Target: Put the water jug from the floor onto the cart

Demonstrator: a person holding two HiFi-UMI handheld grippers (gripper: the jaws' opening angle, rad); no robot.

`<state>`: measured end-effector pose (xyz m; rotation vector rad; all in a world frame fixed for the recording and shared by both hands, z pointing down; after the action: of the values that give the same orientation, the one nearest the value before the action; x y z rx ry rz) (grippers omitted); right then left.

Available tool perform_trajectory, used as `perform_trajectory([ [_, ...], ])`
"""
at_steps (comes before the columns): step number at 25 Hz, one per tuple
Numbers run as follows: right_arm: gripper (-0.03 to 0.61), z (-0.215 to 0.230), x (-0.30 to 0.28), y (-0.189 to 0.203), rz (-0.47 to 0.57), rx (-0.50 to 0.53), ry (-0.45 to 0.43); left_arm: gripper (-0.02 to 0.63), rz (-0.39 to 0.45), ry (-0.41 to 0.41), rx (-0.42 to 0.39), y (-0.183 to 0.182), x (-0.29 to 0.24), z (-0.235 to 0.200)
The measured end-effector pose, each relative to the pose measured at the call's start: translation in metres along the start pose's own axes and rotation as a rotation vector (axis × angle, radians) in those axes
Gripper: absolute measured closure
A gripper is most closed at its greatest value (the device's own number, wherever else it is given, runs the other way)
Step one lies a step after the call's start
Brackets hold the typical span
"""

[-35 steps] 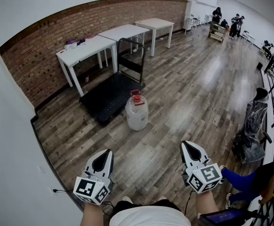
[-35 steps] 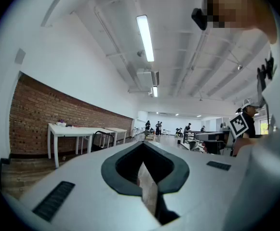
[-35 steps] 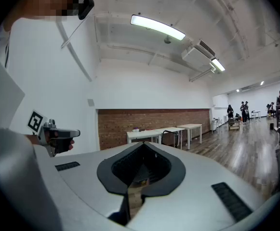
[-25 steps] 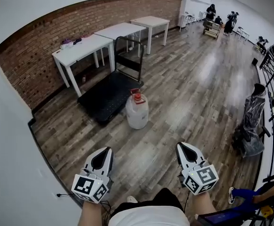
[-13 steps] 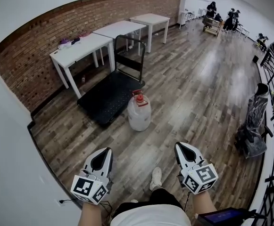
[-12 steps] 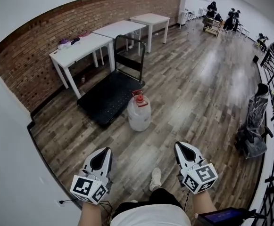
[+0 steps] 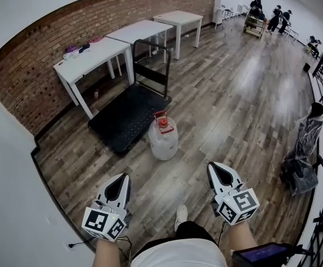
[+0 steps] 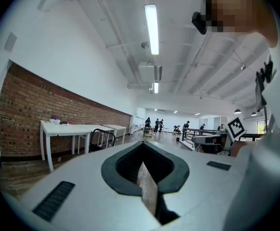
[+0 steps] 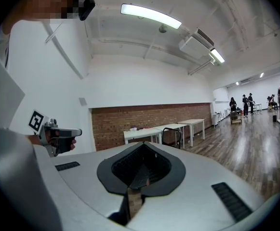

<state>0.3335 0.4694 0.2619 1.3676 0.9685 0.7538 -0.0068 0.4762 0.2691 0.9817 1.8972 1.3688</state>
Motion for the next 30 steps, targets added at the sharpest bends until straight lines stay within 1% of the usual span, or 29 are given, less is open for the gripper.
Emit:
perform_trajectory([
  [3,0.577,0.029,-0.024,0.002,-0.008,-0.001,-0.009,0.614,-0.008,-0.016,0.002,-0.002,-0.034,-0.001],
  [6,0.577,0.056,-0.047,0.004,-0.015,0.003,-0.030,0.614,-0.031,-0.067,-0.003,0.000,-0.069,0.000],
  [8,0.577,0.074,-0.060,0.003,-0.015,0.003,-0.052,0.614,-0.019,-0.086,0.006,-0.002,-0.091,0.001],
  [11,0.577,0.097,-0.076,0.003,-0.019,0.002,-0.077,0.614,0.001,-0.080,0.012,-0.006,-0.118,0.003],
  [15,0.577,0.121,-0.090,0.009,-0.030,-0.014,-0.087,0.614,0.003,-0.081,0.000,-0.004,-0.140,0.005],
  [19,0.577,0.132,-0.105,0.012,-0.034,-0.025,-0.100,0.614,-0.003,-0.092,0.006,-0.001,-0.151,0.001],
  [23,0.577,0.134,-0.122,0.009,-0.039,-0.012,-0.112,0.614,0.000,-0.095,0.023,-0.006,-0.164,-0.012],
  [26,0.577,0.138,-0.131,0.007,-0.046,-0.006,-0.099,0.614,-0.002,-0.081,0.030,-0.007,-0.176,-0.024],
  [30,0.577,0.143,-0.152,0.003,-0.055,0.005,-0.065,0.614,0.003,-0.056,0.039,-0.013,-0.200,-0.049],
])
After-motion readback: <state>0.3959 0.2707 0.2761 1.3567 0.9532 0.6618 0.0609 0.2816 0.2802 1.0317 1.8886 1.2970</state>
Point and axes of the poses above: the fingertips, and each gripper's own axes: x backward along the fingers, z to its right, y out of its underside, the point moved 9 cm from there along x, backward along the fingers, and after that the axes turned 7 degrees about x, right-handed, at the moved point
